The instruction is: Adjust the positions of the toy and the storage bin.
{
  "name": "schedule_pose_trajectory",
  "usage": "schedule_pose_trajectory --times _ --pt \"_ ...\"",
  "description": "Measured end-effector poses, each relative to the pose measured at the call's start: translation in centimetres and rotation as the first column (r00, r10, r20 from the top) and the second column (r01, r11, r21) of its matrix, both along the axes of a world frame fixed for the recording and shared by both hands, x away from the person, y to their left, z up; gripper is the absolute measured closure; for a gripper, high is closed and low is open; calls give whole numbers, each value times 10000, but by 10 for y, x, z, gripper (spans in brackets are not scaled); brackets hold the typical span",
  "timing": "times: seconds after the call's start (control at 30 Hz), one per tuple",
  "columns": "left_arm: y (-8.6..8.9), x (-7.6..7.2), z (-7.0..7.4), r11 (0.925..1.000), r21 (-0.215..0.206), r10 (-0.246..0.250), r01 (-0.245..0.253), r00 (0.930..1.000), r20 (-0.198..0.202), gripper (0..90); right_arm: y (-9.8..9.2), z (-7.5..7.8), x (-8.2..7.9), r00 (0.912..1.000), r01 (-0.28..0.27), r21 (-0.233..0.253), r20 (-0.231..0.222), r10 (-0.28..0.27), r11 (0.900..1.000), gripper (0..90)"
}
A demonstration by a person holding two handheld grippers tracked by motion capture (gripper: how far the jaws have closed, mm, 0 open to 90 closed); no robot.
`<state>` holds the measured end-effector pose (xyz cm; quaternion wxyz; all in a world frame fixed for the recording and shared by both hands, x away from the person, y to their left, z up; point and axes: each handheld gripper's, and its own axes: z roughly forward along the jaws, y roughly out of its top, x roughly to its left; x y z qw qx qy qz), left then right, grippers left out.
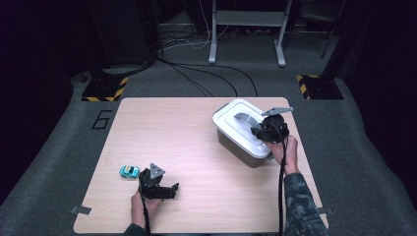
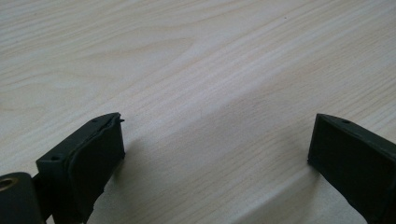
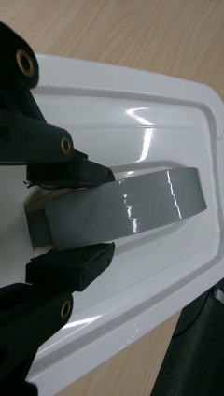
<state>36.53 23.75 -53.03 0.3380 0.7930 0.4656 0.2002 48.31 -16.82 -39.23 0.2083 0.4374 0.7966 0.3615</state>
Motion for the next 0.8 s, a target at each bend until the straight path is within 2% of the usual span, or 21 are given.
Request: schedule_pose_trajectory --times 0.33,0.8 --pt "0 0 0 10000 14 -30 30 10000 6 34 5 0 -12 9997 -240 17 33 240 9997 642" --pt "0 0 0 10000 30 -53 53 10000 9 35 9 -2 -31 9981 -610 310 -13 611 9977 662"
